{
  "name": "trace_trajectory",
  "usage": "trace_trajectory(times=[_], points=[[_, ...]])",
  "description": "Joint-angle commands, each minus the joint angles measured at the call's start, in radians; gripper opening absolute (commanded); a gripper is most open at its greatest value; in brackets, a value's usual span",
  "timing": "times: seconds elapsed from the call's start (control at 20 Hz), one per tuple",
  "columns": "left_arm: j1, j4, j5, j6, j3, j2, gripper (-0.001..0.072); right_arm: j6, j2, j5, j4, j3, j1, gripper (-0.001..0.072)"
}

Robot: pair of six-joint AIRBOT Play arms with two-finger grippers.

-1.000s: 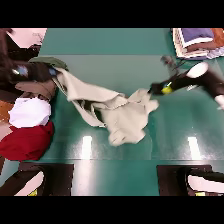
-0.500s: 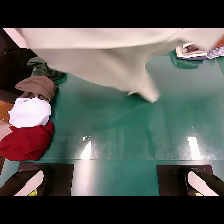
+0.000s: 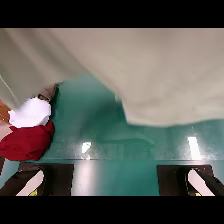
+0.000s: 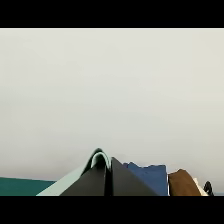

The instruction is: Fold the shirts.

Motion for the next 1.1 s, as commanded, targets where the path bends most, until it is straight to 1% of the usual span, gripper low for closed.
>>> trace_trajectory(times=[0.0, 0.1, 0.25, 0.35, 0.5, 0.6, 0.75, 0.8, 0.9, 0.95, 1.0, 1.05], points=[[0.001, 0.049, -0.019, -0.008, -0.095, 0.003, 0.0022, 0.0, -0.029, -0.055, 0.014, -0.07, 0.005, 0.0011], [0.001, 0.078, -0.049, -0.045, -0.282, -0.015, 0.0022, 0.0, -0.119, -0.019, 0.012, -0.082, 0.061, 0.0011], [0.001, 0.072, -0.055, -0.052, -0.612, -0.053, 0.0022, 0.001, -0.304, 0.074, -0.033, -0.082, 0.159, 0.0011], [0.001, 0.075, -0.03, -0.042, -0.82, -0.096, 0.0022, 0.002, -0.443, 0.124, -0.043, -0.082, 0.211, 0.0011], [0.001, 0.074, 0.09, 0.027, -1.058, -0.19, 0.0022, 0.003, -0.629, 0.13, -0.057, -0.082, 0.277, 0.0012], [0.001, 0.074, 0.184, 0.074, -1.116, -0.277, 0.0022, 0.003, -0.724, 0.108, -0.057, -0.082, 0.315, 0.0012], [0.001, 0.031, 0.296, 0.093, -1.115, -0.388, 0.0023, 0.003, -0.827, 0.059, -0.057, -0.082, 0.364, 0.0013], [0.001, 0.004, 0.329, 0.115, -1.115, -0.407, 0.0023, 0.005, -0.852, 0.043, -0.056, -0.082, 0.374, 0.0013], [0.001, -0.003, 0.381, 0.119, -1.115, -0.423, 0.0023, 0.041, -0.888, 0.018, -0.056, -0.082, 0.381, 0.0014], [0.001, 0.0, 0.387, 0.123, -1.115, -0.423, 0.0037, 0.055, -0.898, 0.015, -0.055, -0.082, 0.381, 0.0016], [0.001, 0.0, 0.377, 0.125, -1.115, -0.423, 0.031, 0.06, -0.903, 0.014, -0.054, -0.082, 0.381, 0.0026], [0.001, 0.0, 0.356, 0.124, -1.115, -0.423, 0.0525, 0.06, -0.904, 0.014, -0.055, -0.082, 0.38, 0.0192]])
